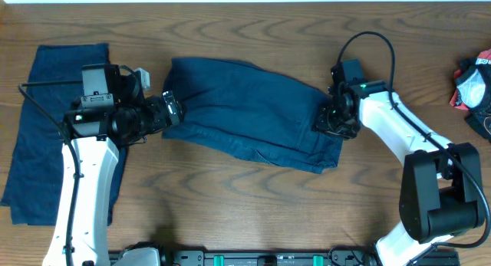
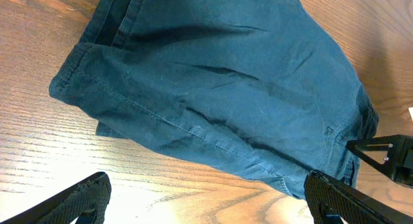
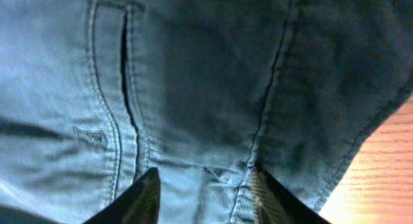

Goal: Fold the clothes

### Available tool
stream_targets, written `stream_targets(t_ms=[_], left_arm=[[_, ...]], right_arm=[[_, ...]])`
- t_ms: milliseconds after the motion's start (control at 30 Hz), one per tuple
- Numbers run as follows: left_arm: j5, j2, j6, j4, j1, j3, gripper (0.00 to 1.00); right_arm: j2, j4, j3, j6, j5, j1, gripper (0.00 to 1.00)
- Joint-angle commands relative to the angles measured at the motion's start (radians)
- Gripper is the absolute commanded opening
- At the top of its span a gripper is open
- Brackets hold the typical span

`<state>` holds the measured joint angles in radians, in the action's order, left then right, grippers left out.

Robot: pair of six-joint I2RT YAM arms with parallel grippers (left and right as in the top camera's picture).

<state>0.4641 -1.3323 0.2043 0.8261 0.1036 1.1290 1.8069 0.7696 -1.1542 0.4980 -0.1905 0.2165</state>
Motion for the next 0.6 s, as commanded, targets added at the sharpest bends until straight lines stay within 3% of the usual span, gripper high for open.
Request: stream_targets(t_ms=[0,67,133,267,367,567], left_arm=[[-0.005,0.002,-0.021,0.004,0.0,0.014,0.97],[-0.005,0.002,-0.021,0.004,0.0,0.014,0.97],[-0.005,0.002,-0.021,0.004,0.0,0.014,0.97],[-0.005,0.002,-0.021,0.003,0.0,0.014,0.98],[-0.005,0.002,-0.021,0.004,0.0,0.014,0.98],[-0.005,0.002,-0.021,0.003,0.0,0.014,0.98]], right_arm=[[-0.021,-0.007,0.009,0.042,0.002,0.002,0.63],[-0.021,0.007,0.009,0.056,0.011,0.0,0.9],[-0.023,0.024,0.006,0.055,0.026,-0.014,0.97],[-0.032,0.105,-0.006,0.004,0.037,-0.071,0.88],[-0.034,0.173,0.005,-0.043,0.064,-0.107,0.88],[-0.034,0.098,0.038,-0.042,0.014,-0.105,0.81]])
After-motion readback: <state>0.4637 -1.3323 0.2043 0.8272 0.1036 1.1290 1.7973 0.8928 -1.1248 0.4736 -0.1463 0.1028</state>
